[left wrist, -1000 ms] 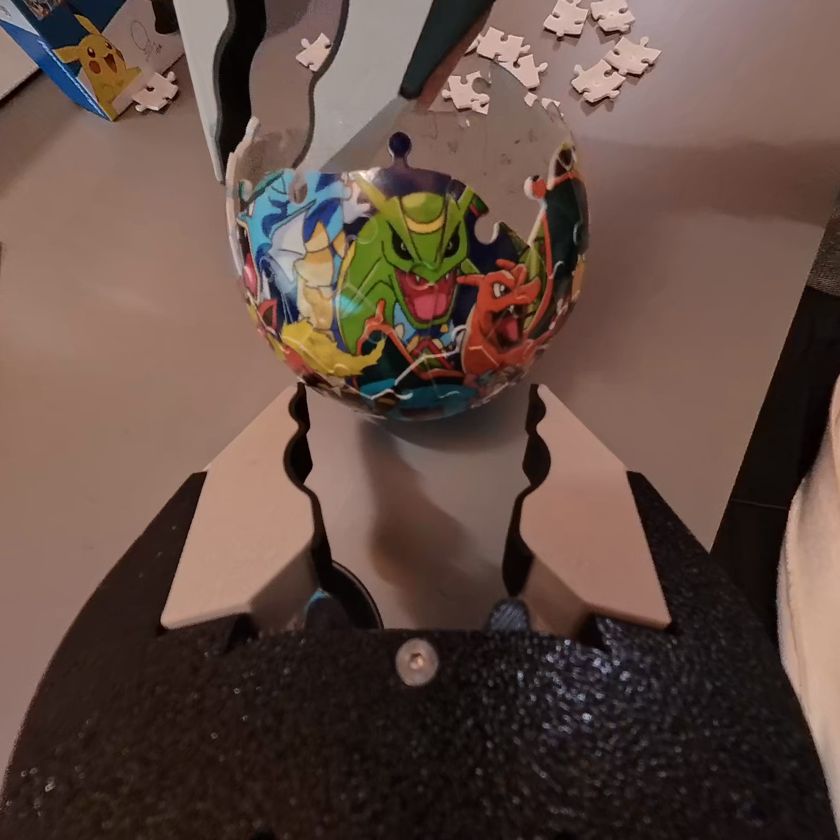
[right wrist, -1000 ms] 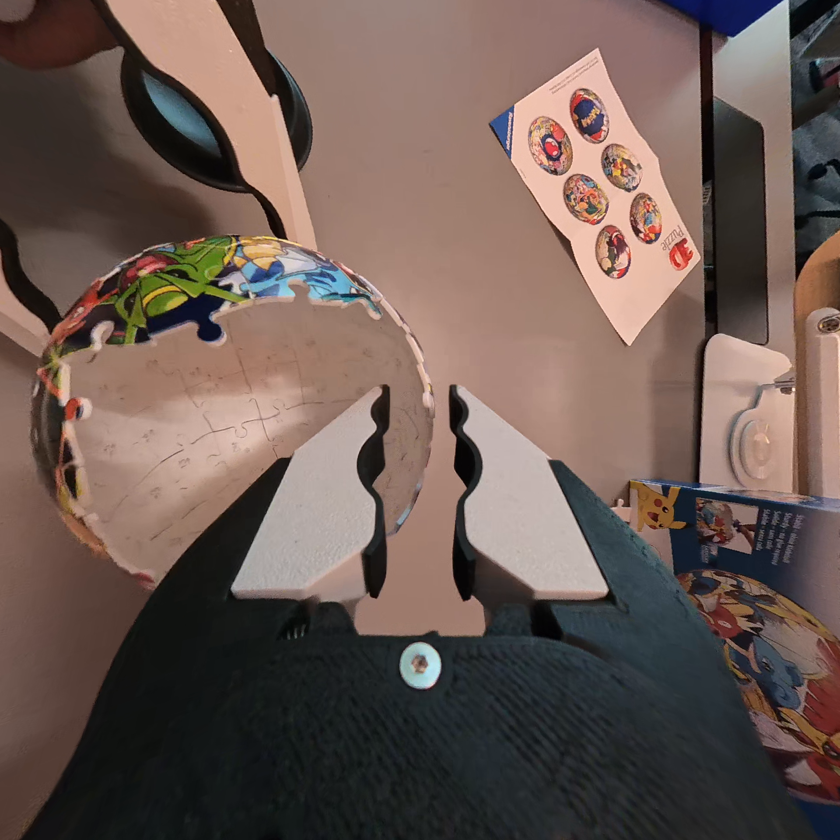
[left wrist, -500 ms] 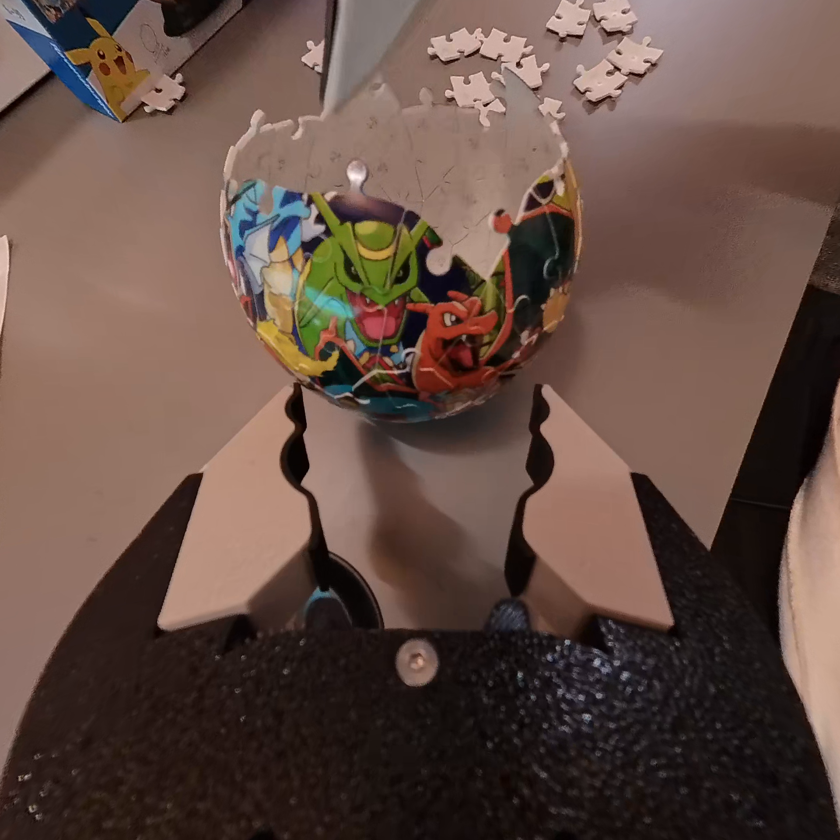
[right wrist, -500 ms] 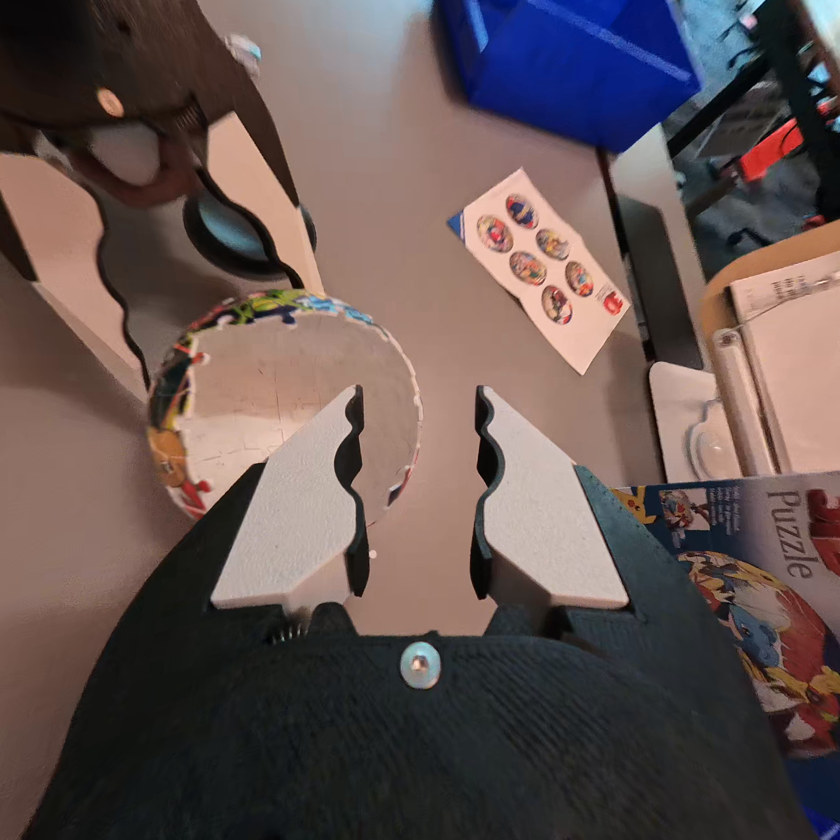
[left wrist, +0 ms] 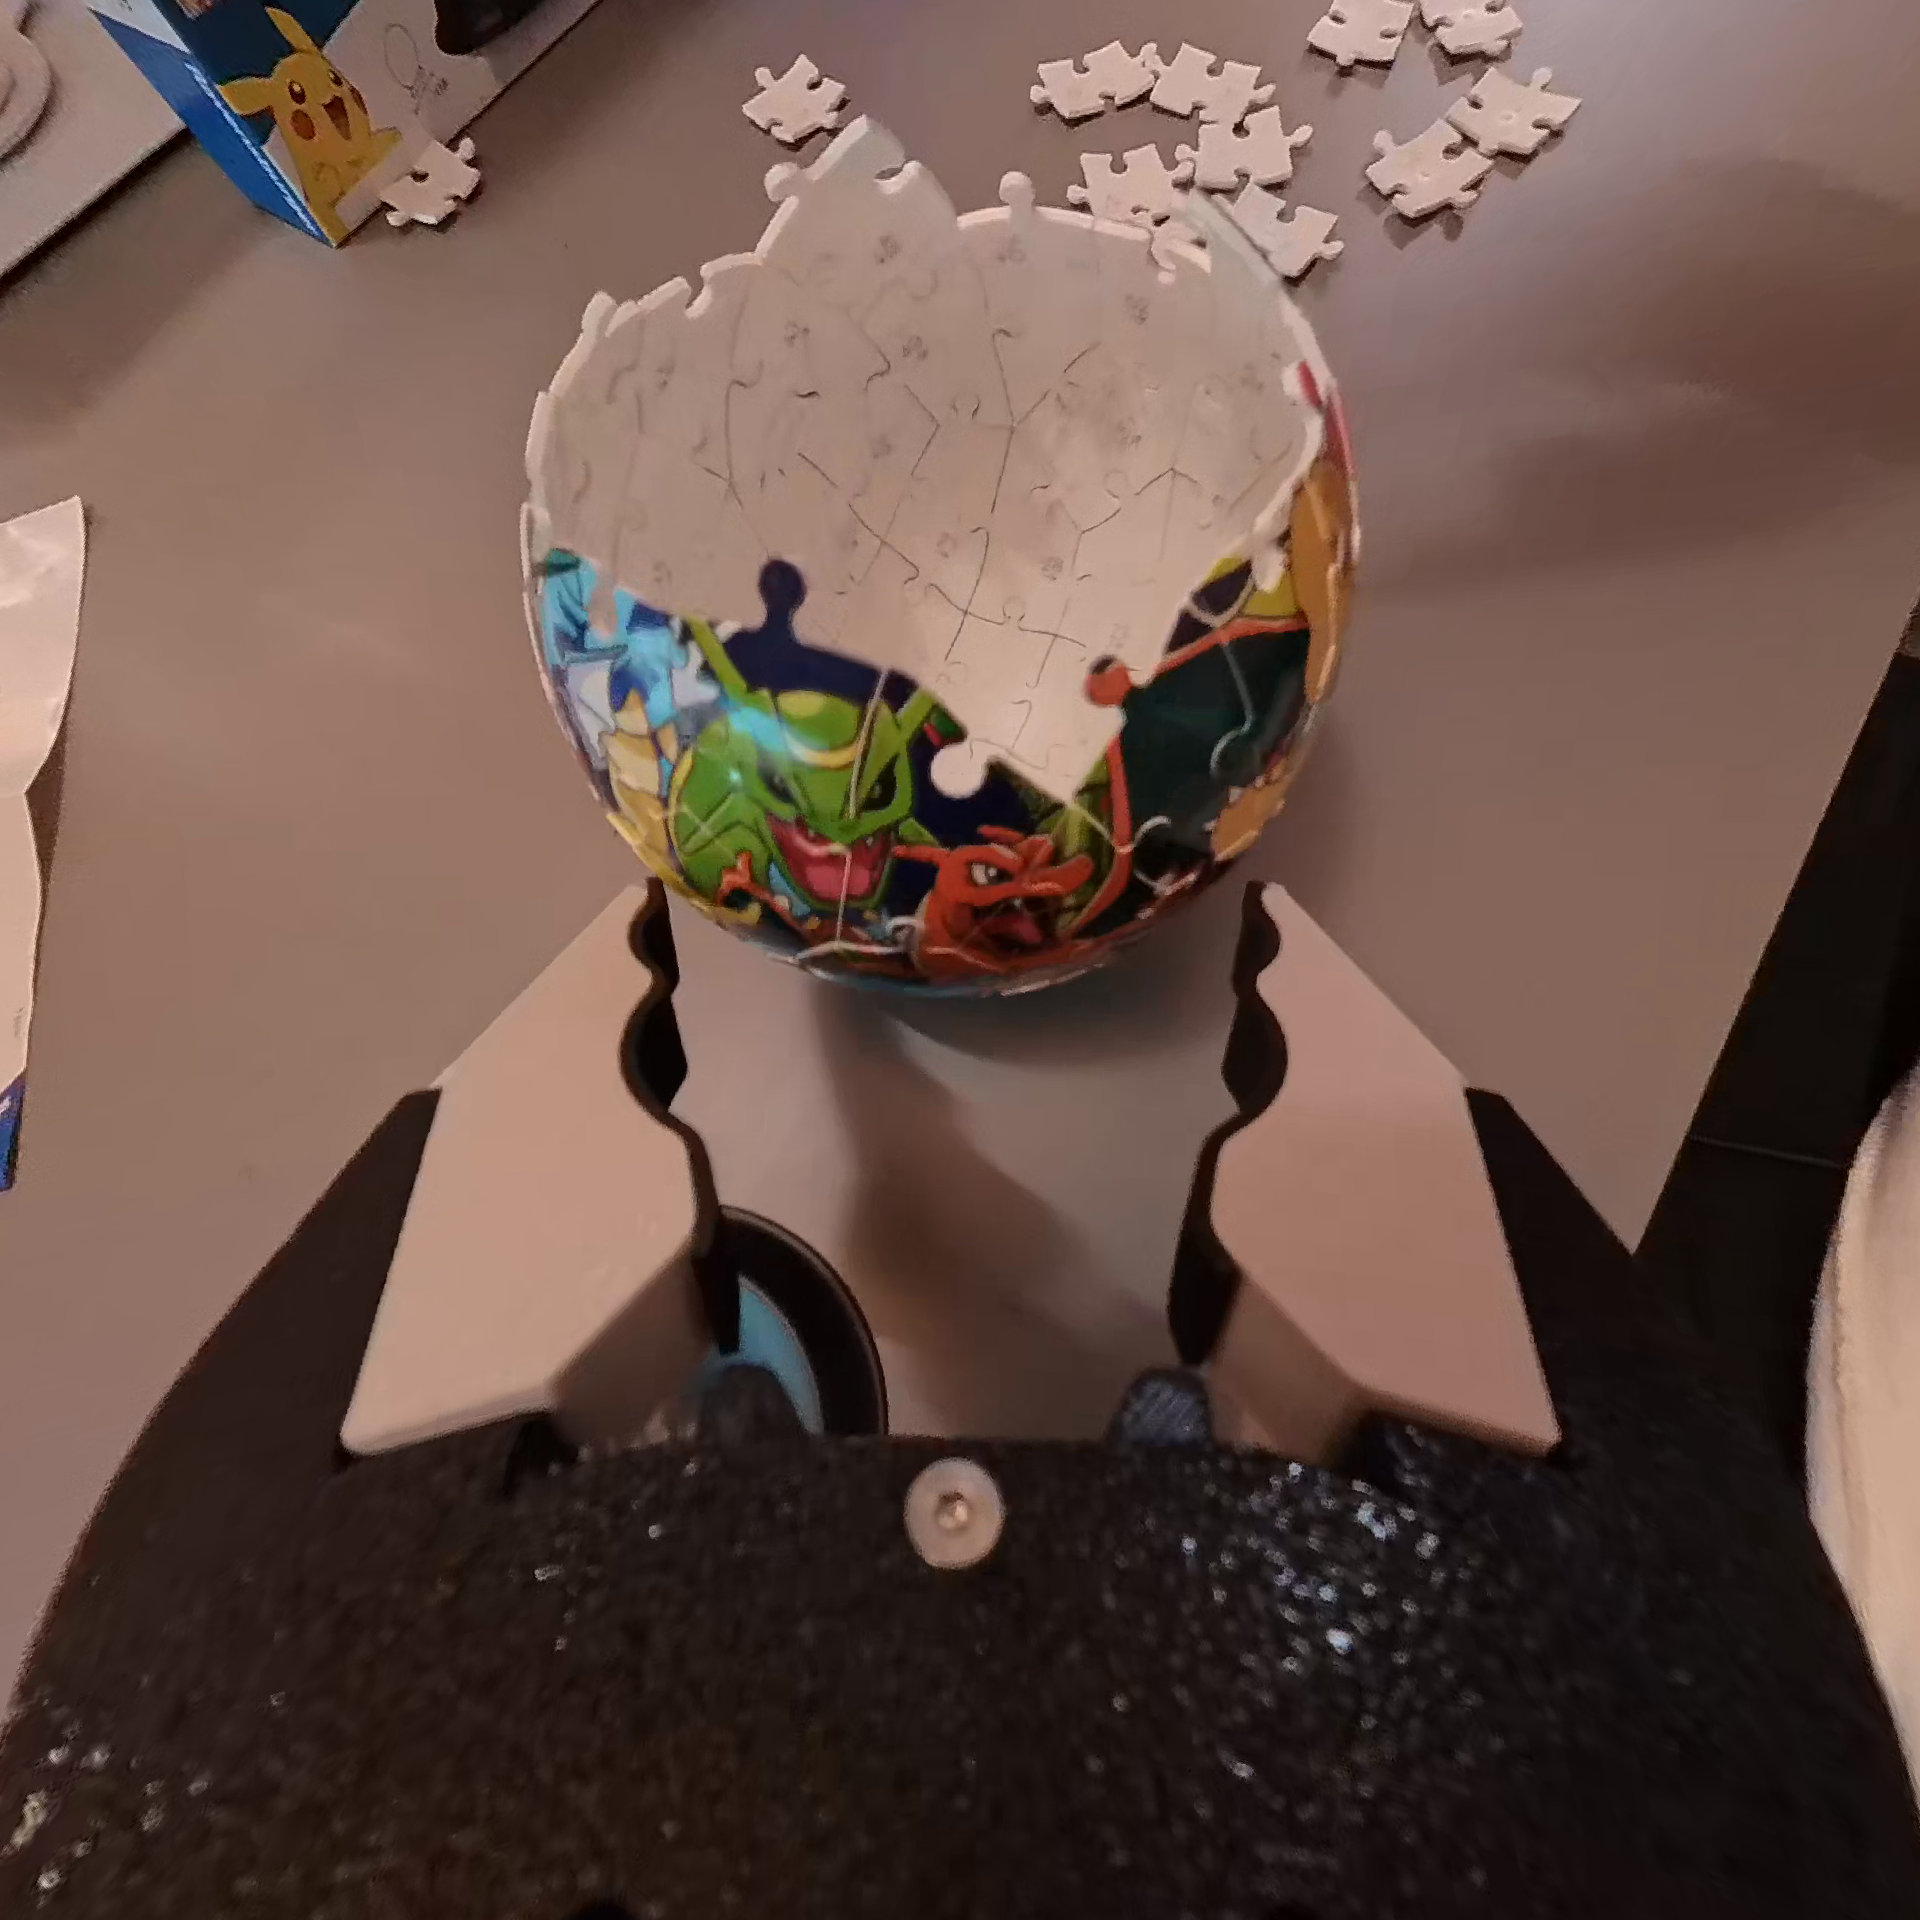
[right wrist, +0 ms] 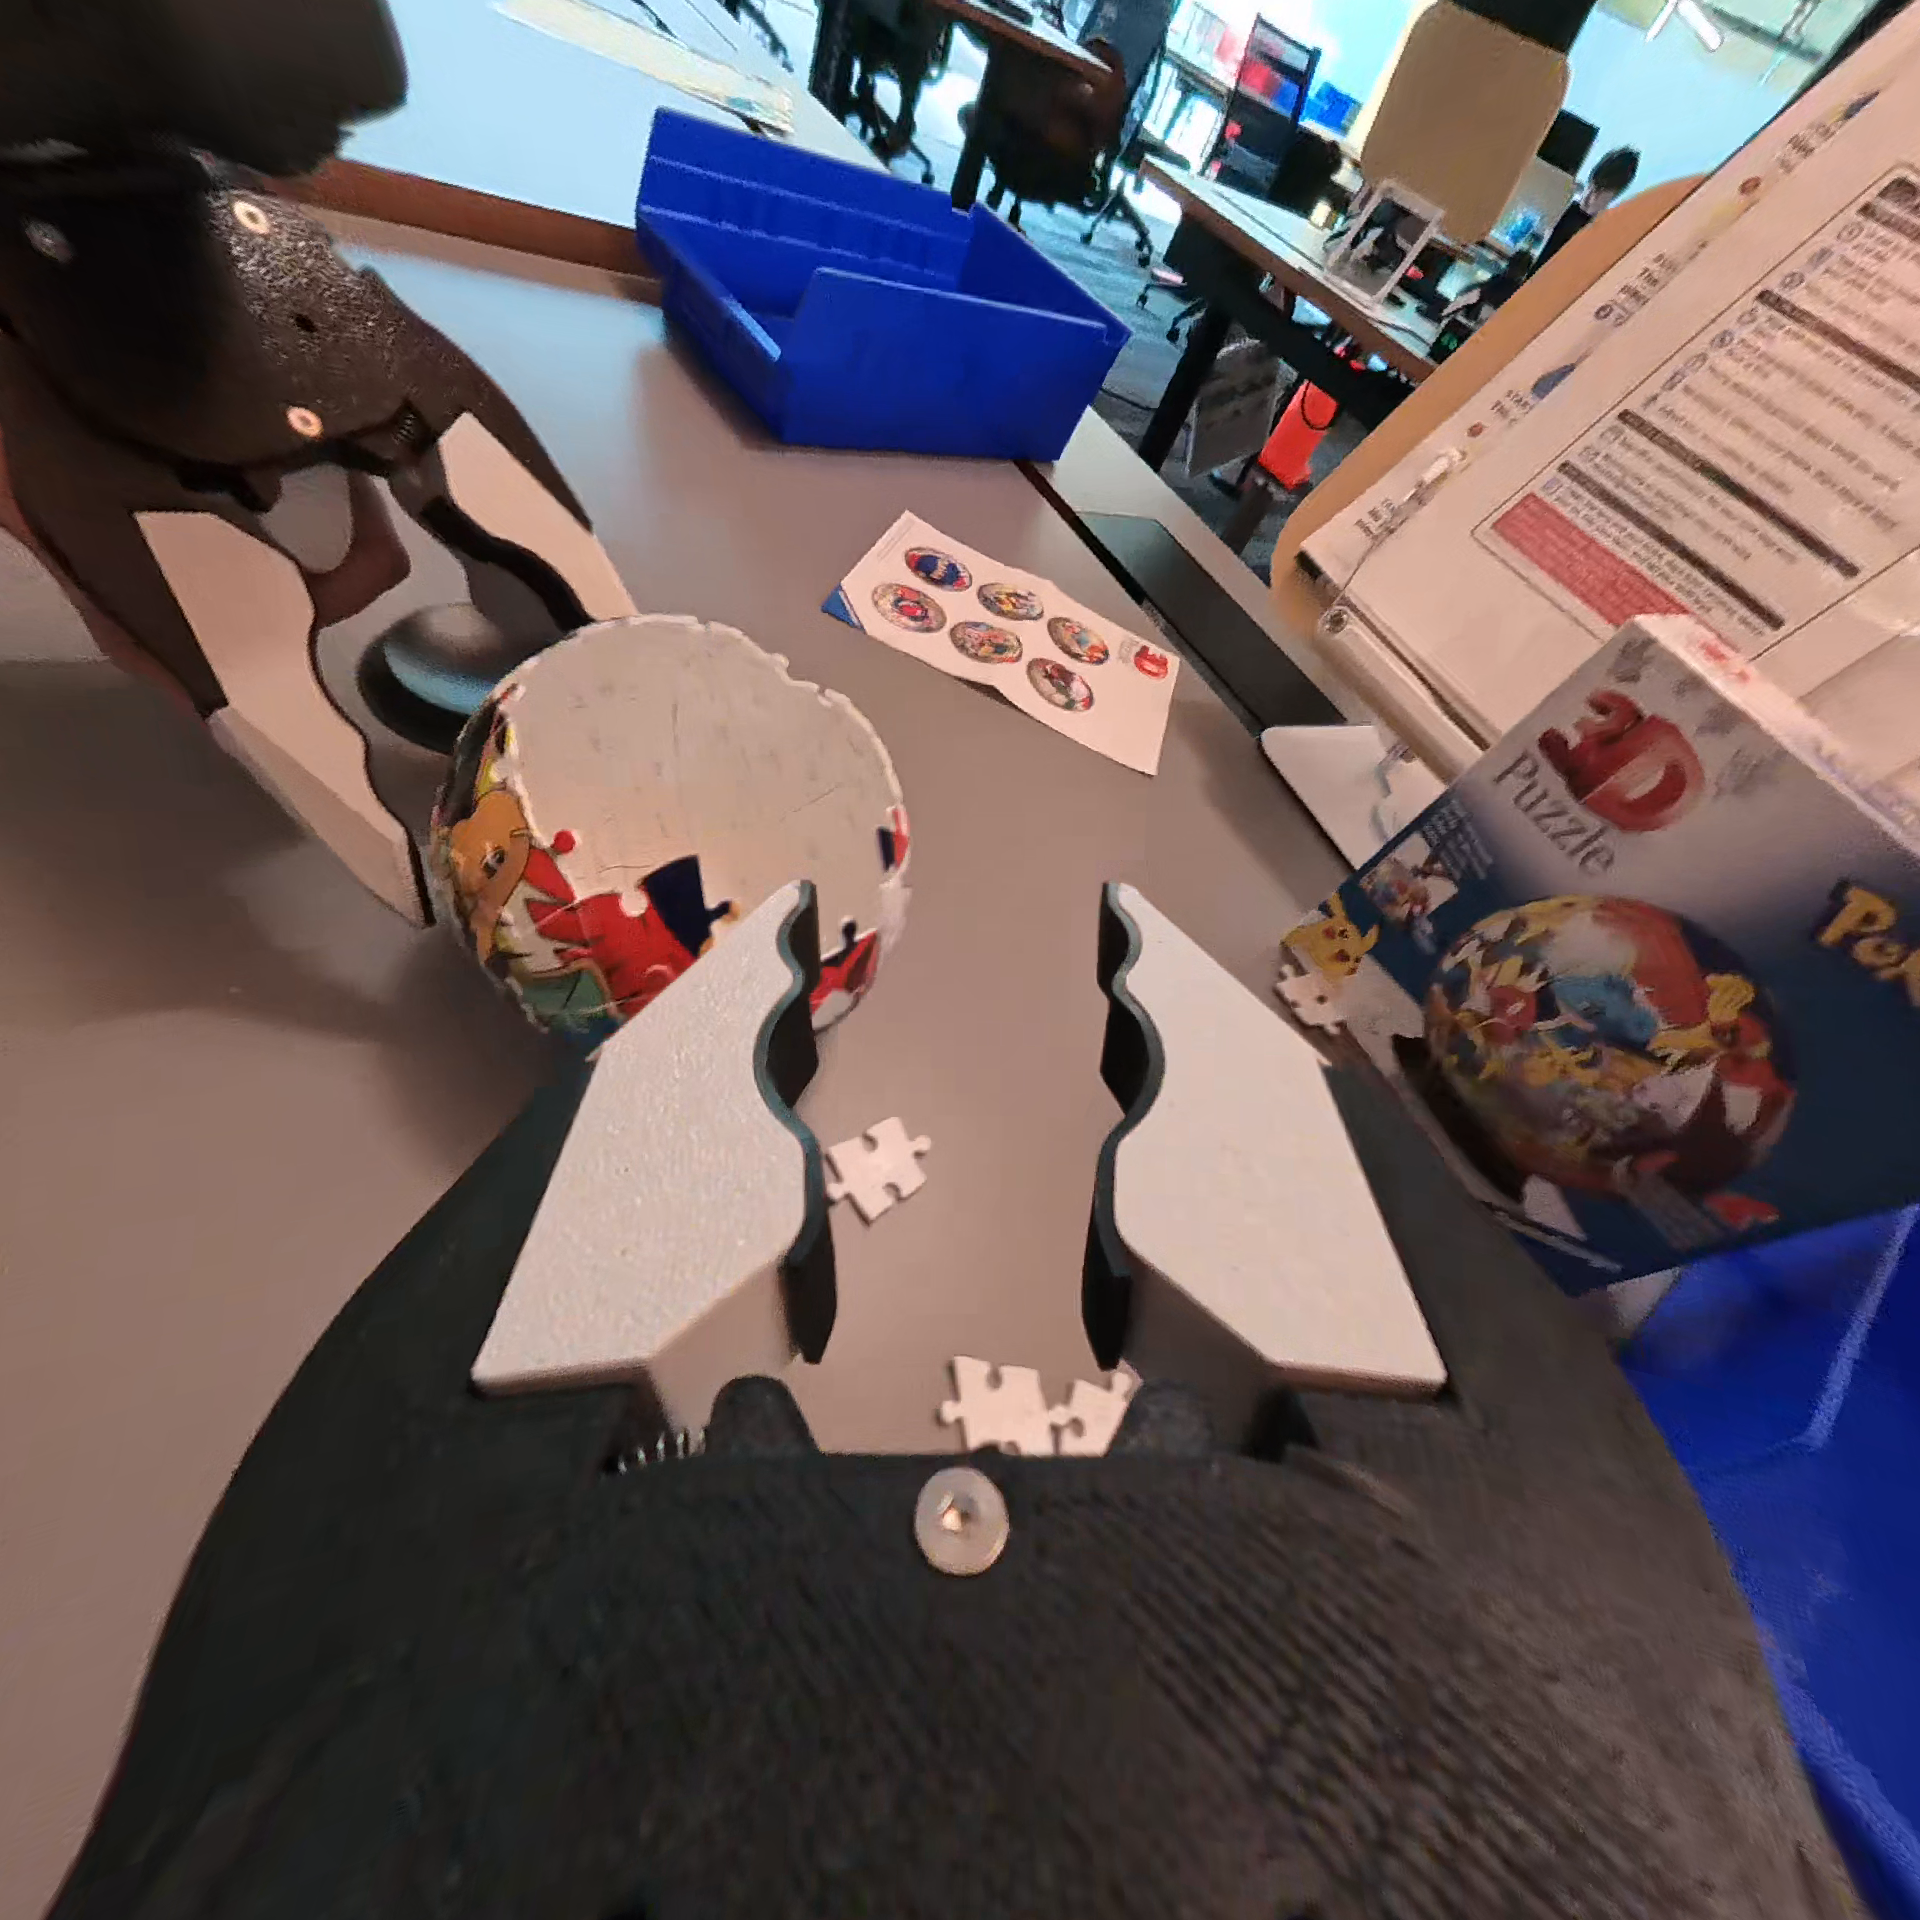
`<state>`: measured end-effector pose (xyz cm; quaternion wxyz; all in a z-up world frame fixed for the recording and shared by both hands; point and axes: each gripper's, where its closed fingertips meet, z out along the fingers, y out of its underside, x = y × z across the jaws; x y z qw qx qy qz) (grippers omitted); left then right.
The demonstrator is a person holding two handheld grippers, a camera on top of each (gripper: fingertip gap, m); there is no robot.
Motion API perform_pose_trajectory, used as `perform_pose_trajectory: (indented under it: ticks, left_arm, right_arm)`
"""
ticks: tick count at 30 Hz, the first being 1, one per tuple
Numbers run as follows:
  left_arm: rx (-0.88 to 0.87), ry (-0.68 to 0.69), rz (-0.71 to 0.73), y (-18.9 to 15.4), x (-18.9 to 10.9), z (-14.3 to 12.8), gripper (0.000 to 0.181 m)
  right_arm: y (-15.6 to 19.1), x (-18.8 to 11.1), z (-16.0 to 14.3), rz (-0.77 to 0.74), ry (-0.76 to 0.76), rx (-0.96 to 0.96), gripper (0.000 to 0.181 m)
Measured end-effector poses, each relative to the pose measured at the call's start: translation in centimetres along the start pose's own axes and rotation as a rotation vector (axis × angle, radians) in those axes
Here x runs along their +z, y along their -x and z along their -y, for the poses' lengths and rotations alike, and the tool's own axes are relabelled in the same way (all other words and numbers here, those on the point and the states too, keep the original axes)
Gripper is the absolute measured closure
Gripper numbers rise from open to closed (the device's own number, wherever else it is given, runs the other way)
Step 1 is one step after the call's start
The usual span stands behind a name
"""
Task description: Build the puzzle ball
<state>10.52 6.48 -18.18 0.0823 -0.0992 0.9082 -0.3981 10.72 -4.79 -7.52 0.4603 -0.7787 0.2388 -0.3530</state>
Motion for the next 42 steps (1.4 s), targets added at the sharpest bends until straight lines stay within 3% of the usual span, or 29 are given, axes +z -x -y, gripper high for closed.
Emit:
perform_pose_trajectory:
  ticks: [6, 10, 12, 17, 20, 23, 29, 33, 35, 38, 42]
  left_arm:
    - [0.001, 0.014, 0.045, 0.3, -1.7, -1.0, 0.076]
    - [-0.024, -0.05, 0.151, 2.9, -7.4, -2.7, 0.078]
    - [-0.083, -0.007, 0.266, 6.1, -10.9, -5.9, 0.084]
    - [-0.334, 0.169, 0.459, 12.2, -17.6, -17.0, 0.094]
    - [-0.465, 0.201, 0.432, 12.7, -18.1, -21.0, 0.103]
    - [-0.513, 0.147, 0.374, 12.6, -16.4, -20.9, 0.117]
    - [-0.616, 0.194, 0.481, 14.9, -15.8, -21.4, 0.15]
    - [-0.585, 0.161, 0.503, 14.6, -15.6, -21.0, 0.15]
    - [-0.598, 0.062, 0.486, 14.1, -15.8, -19.1, 0.15]
    - [-0.621, -0.239, 0.328, 11.7, -16.4, -12.0, 0.15]
    - [-0.516, -0.644, -0.164, 3.0, -17.8, 0.5, 0.15]
  right_arm:
    - [2.4, -0.9, -0.9, -0.012, -0.048, 0.058, 0.125]
    - [4.1, -2.1, -1.1, -0.058, -0.088, 0.127, 0.129]
    - [6.1, -2.4, -1.5, -0.025, -0.086, 0.119, 0.131]
    - [9.7, -2.5, -2.5, 0.019, -0.028, 0.047, 0.132]
    - [11.4, -2.5, -2.3, 0.045, -0.025, 0.014, 0.133]
    - [13.0, -2.4, -1.7, 0.08, -0.047, -0.01, 0.134]
    - [15.1, -2.5, -1.5, 0.104, -0.025, -0.075, 0.134]
    - [15.4, -2.9, -1.9, 0.101, -0.03, -0.05, 0.135]
    - [15.0, -2.9, -1.4, 0.069, -0.051, -0.052, 0.136]
    - [13.8, -2.9, 0.0, -0.031, -0.099, -0.095, 0.136]
    - [13.2, -2.7, 3.7, -0.1, -0.226, -0.173, 0.137]
